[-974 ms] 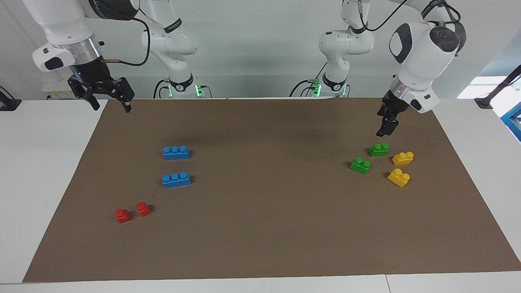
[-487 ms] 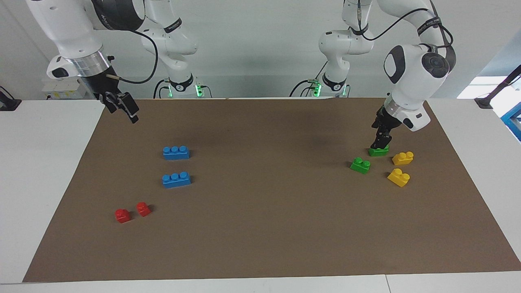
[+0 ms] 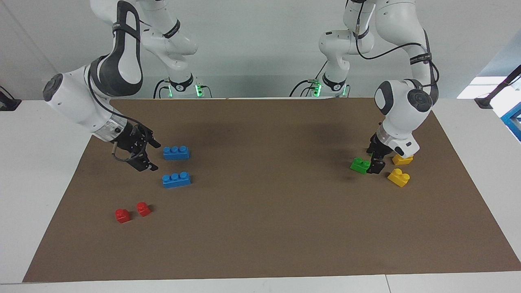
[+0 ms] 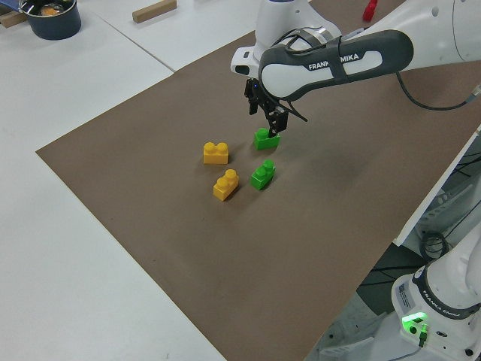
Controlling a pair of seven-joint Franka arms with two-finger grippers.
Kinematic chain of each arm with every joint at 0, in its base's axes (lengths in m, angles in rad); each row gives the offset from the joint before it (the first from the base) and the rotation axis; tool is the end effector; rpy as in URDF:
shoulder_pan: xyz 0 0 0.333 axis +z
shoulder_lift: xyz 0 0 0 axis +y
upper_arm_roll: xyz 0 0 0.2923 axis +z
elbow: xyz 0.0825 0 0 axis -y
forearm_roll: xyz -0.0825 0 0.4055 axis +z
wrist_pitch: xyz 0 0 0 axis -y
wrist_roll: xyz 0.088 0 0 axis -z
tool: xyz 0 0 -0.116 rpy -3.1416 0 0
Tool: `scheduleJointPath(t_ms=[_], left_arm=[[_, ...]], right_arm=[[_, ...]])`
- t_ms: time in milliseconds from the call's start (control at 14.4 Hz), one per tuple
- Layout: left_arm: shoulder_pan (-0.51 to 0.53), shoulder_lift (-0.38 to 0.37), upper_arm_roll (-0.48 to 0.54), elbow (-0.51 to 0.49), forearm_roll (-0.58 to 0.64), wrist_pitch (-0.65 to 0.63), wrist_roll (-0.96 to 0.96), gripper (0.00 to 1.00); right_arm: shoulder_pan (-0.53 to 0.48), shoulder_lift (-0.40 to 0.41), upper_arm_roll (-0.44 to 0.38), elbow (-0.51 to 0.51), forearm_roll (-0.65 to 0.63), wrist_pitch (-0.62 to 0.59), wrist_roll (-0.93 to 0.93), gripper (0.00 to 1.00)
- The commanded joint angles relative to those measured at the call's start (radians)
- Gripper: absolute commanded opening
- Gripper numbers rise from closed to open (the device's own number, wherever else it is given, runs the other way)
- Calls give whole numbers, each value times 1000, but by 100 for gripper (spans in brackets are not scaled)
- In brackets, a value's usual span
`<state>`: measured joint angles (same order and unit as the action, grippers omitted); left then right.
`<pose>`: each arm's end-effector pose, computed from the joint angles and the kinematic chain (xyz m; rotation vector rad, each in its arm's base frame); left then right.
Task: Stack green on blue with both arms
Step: 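Grasp a green brick with the left gripper while the right gripper reaches a blue brick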
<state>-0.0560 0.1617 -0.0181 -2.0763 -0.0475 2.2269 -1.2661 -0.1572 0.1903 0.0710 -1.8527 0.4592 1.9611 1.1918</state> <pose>0.5831 -0.0450 0.3052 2.5531 1.7871 -0.0527 0.6171 -0.0219 0.3782 -2.0647 1.8737 0.4175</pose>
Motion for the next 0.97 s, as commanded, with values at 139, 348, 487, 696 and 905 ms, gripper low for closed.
scheduleJointPath(t_ms=[139,348,487,696,905], left_arm=[[7,36,0,-24,-18,39,120,100],[8,38,0,-66,-18,106,128,100],[7,36,0,-91,-18,138,128,100],[7,35,0,-91,-18,137,163,100],[7,35,0,-93,-18,138,166,100]], right_arm=[[12,77,9,32,32,27,25,100],[4,118,10,33,33,21,-29,100],[-2,153,12,44,38,21,-78,100],[-4,178,10,58,45,33,-96,100],[-4,198,10,56,56,64,-119,100]])
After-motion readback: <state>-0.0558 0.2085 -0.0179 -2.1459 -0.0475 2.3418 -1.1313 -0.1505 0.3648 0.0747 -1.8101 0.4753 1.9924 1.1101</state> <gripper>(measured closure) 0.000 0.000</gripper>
